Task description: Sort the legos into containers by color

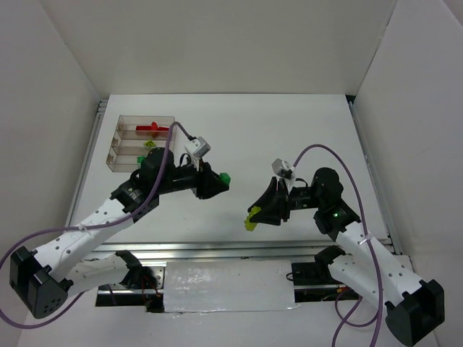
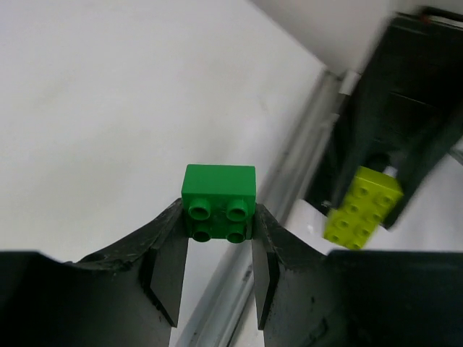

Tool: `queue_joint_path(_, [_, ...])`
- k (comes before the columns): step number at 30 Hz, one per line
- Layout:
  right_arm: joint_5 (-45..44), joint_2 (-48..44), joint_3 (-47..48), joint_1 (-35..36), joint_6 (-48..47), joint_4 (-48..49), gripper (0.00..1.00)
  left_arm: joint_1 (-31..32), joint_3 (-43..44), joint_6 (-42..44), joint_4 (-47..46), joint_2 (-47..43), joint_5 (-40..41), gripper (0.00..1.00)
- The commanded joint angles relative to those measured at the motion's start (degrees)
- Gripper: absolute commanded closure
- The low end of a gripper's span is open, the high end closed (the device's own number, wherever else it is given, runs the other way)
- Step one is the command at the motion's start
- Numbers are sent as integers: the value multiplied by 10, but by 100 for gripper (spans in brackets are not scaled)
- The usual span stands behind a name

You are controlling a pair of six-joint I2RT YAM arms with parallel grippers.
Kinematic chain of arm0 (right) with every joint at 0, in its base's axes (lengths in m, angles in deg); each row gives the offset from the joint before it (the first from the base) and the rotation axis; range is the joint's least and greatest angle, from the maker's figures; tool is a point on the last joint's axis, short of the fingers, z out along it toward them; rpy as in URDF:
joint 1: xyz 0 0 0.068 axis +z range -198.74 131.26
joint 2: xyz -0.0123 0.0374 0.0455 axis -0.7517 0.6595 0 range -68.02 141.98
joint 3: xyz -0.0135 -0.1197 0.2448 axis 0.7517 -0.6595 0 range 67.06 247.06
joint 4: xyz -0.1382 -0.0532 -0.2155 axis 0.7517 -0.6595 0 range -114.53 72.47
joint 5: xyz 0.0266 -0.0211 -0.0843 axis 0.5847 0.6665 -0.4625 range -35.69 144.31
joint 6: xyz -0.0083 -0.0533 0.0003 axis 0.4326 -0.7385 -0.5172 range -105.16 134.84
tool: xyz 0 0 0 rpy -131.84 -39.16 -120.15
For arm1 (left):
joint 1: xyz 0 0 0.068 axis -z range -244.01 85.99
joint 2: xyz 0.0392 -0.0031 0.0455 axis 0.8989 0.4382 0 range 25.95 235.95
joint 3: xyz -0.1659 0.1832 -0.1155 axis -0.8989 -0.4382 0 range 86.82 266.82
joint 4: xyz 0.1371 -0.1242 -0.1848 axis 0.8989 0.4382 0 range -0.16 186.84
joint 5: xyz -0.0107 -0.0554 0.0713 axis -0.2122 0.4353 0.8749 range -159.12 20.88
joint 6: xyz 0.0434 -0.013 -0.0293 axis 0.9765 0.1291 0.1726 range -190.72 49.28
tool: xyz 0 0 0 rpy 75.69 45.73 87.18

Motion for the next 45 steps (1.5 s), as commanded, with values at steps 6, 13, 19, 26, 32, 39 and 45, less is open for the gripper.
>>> queue_joint_path(6, [-289,-24,12,1,57,-39,100,-249,176,-226,242,192,396,100])
queue_joint_path(13, [-417,-6,31,11,128,-89,100,-404,309,-320,299,384,419,100])
queue_joint_path(19, [-402,8,15,16,123,-81,100,-459,334,-322,311,439,422,92])
queue_joint_path(26, [-386,36,17,16,125,-60,100,-466,310,-321,292,446,415,72])
queue_joint_path(32, [-385,53,21,16,126,-53,100,-466,268,-333,276,428,419,67])
queue_joint_path(39, [-376,65,19,16,132,-43,100,-467,248,-334,274,398,437,52])
queue_joint_path(45, [-371,67,21,17,133,-45,100,-469,246,-337,273,396,436,22])
